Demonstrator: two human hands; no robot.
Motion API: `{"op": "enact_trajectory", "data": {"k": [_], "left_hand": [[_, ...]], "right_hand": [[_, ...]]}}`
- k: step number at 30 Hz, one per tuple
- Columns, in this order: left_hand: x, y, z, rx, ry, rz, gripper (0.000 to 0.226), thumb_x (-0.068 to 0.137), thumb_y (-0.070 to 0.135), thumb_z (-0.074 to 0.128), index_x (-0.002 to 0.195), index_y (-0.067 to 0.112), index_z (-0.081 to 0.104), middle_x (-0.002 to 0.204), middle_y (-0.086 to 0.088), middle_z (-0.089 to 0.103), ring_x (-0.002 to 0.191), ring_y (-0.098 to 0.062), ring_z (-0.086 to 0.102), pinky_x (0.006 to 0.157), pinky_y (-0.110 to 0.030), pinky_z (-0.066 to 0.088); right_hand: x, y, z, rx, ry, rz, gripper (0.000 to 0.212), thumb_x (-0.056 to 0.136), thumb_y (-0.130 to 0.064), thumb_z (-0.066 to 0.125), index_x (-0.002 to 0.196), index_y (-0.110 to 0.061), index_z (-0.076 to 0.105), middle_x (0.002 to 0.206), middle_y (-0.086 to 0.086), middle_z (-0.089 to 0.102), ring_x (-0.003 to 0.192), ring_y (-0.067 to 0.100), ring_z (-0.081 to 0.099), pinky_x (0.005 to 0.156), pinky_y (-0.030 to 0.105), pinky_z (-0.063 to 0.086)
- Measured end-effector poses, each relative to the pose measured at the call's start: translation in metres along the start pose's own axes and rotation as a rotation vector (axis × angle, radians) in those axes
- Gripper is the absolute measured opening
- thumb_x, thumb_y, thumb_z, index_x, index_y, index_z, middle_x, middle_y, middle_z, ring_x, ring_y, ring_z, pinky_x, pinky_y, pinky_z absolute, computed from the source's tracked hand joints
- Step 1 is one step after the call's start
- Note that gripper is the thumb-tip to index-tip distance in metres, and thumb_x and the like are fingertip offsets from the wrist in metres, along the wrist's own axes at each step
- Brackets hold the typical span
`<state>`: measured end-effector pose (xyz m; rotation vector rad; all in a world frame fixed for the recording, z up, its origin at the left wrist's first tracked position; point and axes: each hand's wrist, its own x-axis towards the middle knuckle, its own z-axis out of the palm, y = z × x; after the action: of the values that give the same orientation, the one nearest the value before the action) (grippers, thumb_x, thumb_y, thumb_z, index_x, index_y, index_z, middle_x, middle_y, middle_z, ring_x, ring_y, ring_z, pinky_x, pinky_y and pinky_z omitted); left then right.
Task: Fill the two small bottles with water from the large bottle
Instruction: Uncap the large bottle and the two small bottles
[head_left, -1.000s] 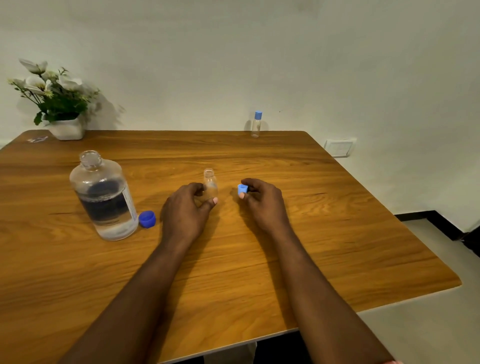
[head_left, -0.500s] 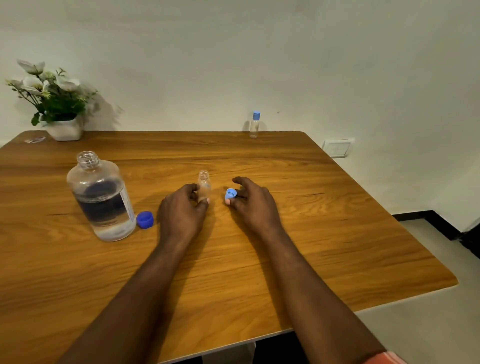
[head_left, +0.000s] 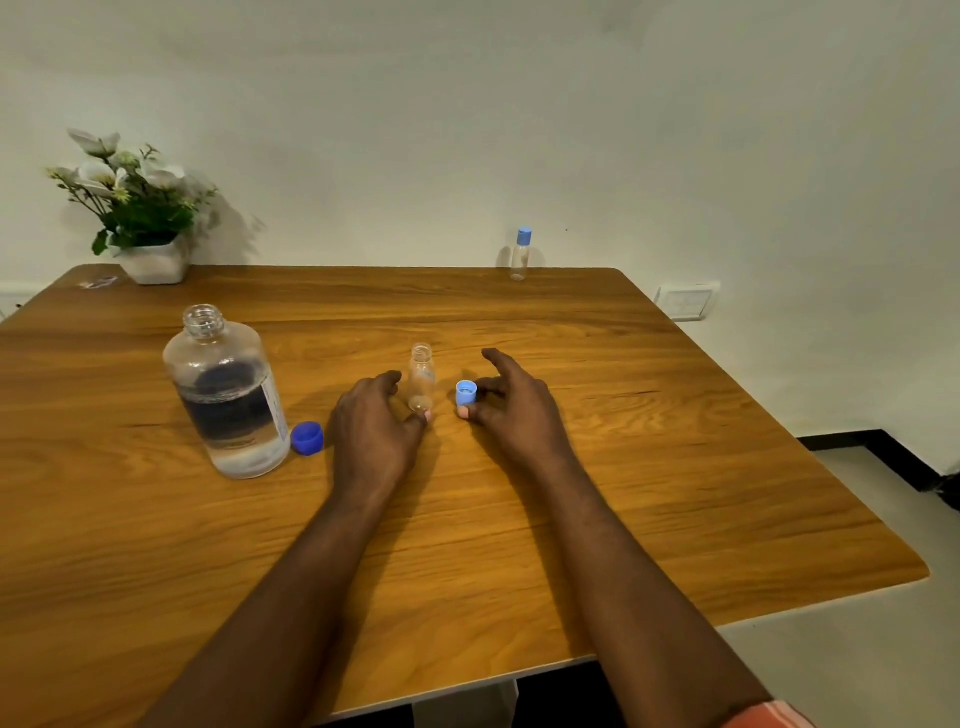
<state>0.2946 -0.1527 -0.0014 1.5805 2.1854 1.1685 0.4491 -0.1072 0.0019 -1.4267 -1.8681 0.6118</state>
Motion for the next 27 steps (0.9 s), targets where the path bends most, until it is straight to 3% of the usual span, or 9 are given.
{"op": "enact_trajectory", "data": {"k": [6, 12, 20, 27], "left_hand": [[-0.025, 0.004, -0.010, -0.058, 0.054, -0.007, 0.070, 0.080, 0.016, 0.075, 0.142, 0.015, 0.042, 0.133, -0.008, 0.054, 0.124, -0.025, 0.049, 0.100, -0.039, 0.044], [-0.059, 0.012, -0.015, -0.023, 0.084, 0.038, 0.056, 0.082, 0.016, 0.072, 0.134, 0.023, 0.050, 0.132, -0.001, 0.050, 0.122, -0.020, 0.048, 0.090, -0.028, 0.040], [-0.079, 0.048, 0.013, 0.003, -0.061, 0.314, 0.038, 0.088, 0.015, 0.064, 0.125, 0.018, 0.058, 0.125, 0.001, 0.056, 0.114, -0.018, 0.052, 0.089, -0.032, 0.046], [-0.058, 0.091, 0.067, -0.011, -0.128, 0.301, 0.038, 0.090, 0.014, 0.057, 0.129, 0.015, 0.055, 0.125, -0.002, 0.055, 0.113, -0.022, 0.053, 0.090, -0.033, 0.045]], "right_hand": [[-0.003, 0.004, -0.008, 0.121, 0.027, 0.068, 0.075, 0.080, -0.019, 0.074, 0.145, -0.028, 0.037, 0.125, 0.002, 0.065, 0.122, 0.018, 0.053, 0.101, 0.040, 0.047], [-0.013, 0.008, -0.020, 0.198, 0.062, 0.113, 0.066, 0.085, -0.009, 0.068, 0.143, -0.024, 0.041, 0.124, 0.002, 0.064, 0.117, 0.014, 0.056, 0.091, 0.024, 0.044], [-0.019, 0.022, -0.037, 0.227, 0.085, 0.133, 0.055, 0.087, -0.011, 0.066, 0.139, -0.022, 0.048, 0.125, 0.004, 0.063, 0.116, 0.014, 0.058, 0.094, 0.026, 0.047], [-0.008, 0.045, -0.058, 0.281, 0.185, 0.179, 0.052, 0.088, -0.010, 0.063, 0.138, -0.022, 0.049, 0.124, 0.002, 0.062, 0.111, 0.012, 0.059, 0.090, 0.026, 0.052]]}}
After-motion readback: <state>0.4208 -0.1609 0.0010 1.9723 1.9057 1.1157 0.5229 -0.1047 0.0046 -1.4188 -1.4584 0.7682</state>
